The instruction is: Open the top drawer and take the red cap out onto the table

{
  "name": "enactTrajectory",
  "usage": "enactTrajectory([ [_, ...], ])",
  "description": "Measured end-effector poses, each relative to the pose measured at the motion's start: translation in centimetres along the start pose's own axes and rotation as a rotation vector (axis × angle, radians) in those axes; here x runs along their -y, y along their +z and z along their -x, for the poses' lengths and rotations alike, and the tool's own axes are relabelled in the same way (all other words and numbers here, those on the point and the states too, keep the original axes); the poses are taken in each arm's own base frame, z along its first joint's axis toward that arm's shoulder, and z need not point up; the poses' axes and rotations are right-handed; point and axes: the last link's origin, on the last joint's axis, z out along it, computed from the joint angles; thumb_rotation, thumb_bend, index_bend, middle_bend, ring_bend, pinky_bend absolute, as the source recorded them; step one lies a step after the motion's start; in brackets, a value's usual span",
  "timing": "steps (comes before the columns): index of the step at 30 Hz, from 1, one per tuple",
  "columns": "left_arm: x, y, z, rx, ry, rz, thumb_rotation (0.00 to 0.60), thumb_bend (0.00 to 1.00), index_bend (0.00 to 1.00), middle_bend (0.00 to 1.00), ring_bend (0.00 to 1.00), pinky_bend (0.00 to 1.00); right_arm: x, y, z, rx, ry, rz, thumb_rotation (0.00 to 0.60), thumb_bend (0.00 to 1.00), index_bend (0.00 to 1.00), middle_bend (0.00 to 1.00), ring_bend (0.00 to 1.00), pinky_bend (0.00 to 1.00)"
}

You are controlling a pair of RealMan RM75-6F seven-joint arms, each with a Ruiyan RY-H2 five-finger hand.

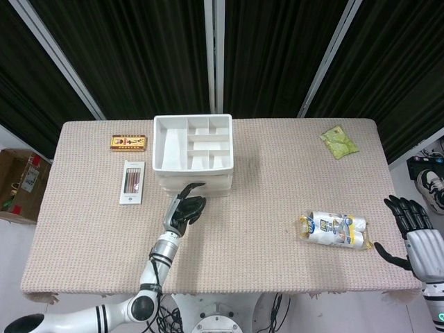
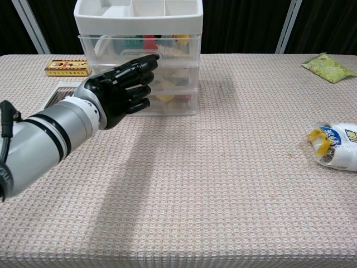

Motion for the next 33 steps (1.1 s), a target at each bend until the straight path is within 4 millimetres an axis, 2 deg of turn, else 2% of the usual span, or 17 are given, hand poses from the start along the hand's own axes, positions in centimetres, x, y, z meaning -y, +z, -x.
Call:
enactTrajectory([
  [8,0.3,-1.7,0.1,0.007,0.026,0.020,0.600,0.39,0.49,0.80,0.89,1.00,0.1,-0.1,0.1,0.004,0.003,-0.005,0.600,0.18,0.00,0.05,0.00,0.00],
  [12,0.7,-2.5,0.1,0.003,0.076,0.025,0.600,0.38,0.29,0.78,0.88,1.00,0.1,0.0,0.2,0.004,0.007,-0.008,0.600,0.18,0.00,0.05,0.00,0.00],
  [14,0.9,-2.9,0.0,0.000,0.114,0.023,0.600,0.37,0.22,0.77,0.88,1.00,0.1,0.1,0.3,0.006,0.008,-0.009,0.600,0.18,0.00,0.05,0.00,0.00],
  [15,1.0,-3.1,0.0,-0.002,0.134,0.022,0.600,0.38,0.19,0.76,0.88,1.00,0.0,0.1,0.3,0.007,0.009,-0.010,0.600,0.18,0.00,0.05,0.00,0.00],
  [19,1.4,-4.1,-0.5,-0.008,0.257,0.022,0.600,0.38,0.18,0.75,0.88,1.00,0.0,0.3,0.4,0.012,0.012,-0.014,0.600,0.18,0.00,0.05,0.00,0.00],
  [22,1.4,-4.8,-1.0,-0.010,0.395,0.033,0.600,0.37,0.19,0.75,0.88,1.00,-0.1,0.4,0.4,0.011,0.012,-0.018,0.600,0.18,0.00,0.05,0.00,0.00],
  [25,1.0,-5.6,-1.6,-0.008,0.575,0.069,0.600,0.37,0.26,0.75,0.88,1.00,-0.2,0.4,0.3,0.009,0.013,-0.018,0.600,0.18,0.00,0.05,0.00,0.00],
  [29,-0.9,-6.5,-2.5,0.003,0.880,0.177,0.600,0.34,0.29,0.76,0.89,1.00,-0.4,0.3,0.2,0.002,0.015,-0.017,0.600,0.18,0.00,0.05,0.00,0.00],
  [33,-3.5,-6.8,-3.1,-0.003,1.142,0.290,0.600,0.28,0.24,0.78,0.91,1.00,-0.2,0.3,-0.2,-0.014,0.012,-0.028,0.600,0.18,0.00,0.05,0.00,0.00],
])
